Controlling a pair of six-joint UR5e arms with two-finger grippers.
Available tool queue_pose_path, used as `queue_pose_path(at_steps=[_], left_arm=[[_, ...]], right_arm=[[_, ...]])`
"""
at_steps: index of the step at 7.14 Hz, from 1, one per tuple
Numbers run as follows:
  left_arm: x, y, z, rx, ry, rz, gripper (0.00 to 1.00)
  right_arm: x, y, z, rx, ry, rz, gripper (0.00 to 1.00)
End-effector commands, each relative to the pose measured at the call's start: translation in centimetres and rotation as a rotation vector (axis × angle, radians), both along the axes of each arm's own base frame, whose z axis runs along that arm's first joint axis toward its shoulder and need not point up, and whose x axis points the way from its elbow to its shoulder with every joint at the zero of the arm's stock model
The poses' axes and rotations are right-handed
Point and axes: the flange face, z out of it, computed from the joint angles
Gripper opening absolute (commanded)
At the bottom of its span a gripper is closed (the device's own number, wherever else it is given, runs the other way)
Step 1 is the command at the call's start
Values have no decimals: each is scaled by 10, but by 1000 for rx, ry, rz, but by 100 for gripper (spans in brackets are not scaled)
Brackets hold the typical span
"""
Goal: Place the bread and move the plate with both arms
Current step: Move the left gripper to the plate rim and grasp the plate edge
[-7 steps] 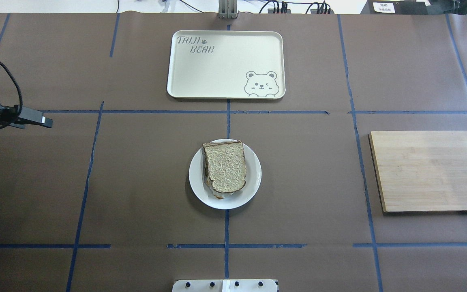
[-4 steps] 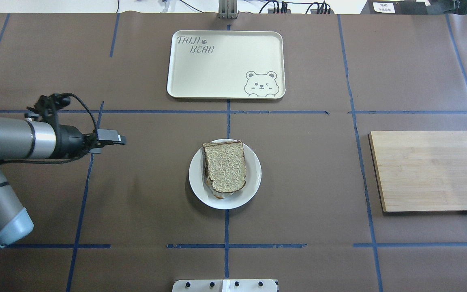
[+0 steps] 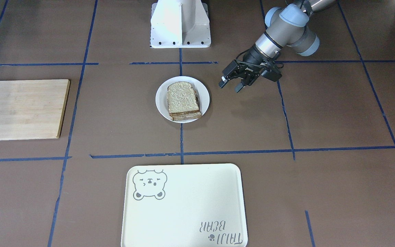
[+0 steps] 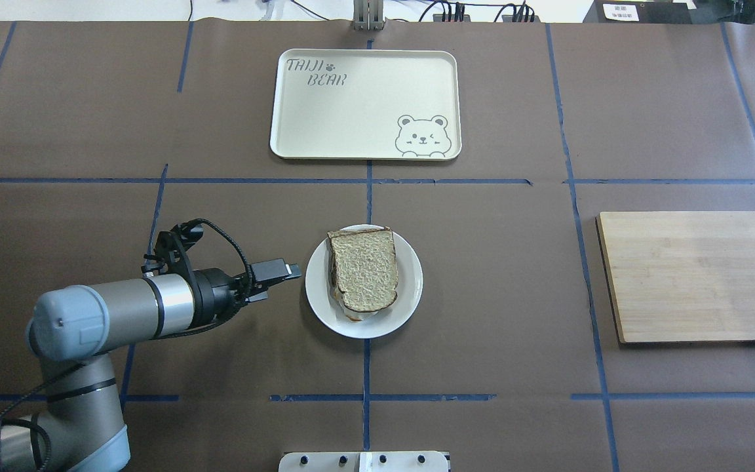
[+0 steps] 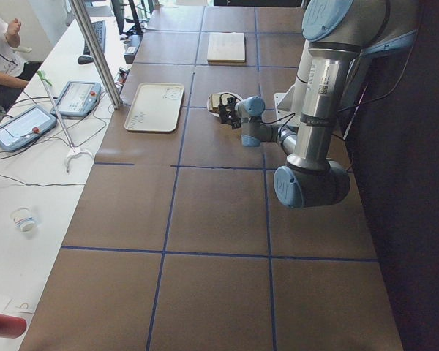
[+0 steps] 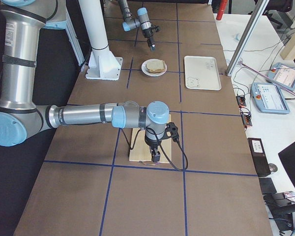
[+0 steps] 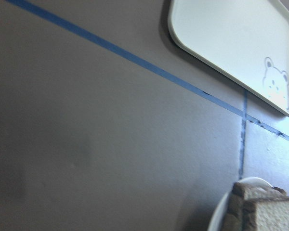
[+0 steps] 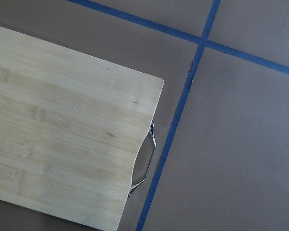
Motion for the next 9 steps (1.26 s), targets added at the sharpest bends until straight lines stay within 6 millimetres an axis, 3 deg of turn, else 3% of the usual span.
queue_pose_path(at_steps=[1, 4, 7, 9], left_arm=[[40, 8, 2, -20, 69, -42, 85], [57, 3, 8, -36, 67, -43, 54], [66, 2, 7, -39, 64, -40, 41], [67, 2, 8, -39, 63, -40, 18]], right_arm=[[0, 0, 0, 0, 0, 0, 100], [0, 0, -2, 4, 0, 1, 100], [0, 0, -2, 2, 0, 1, 100], [0, 0, -2, 2, 0, 1, 100]])
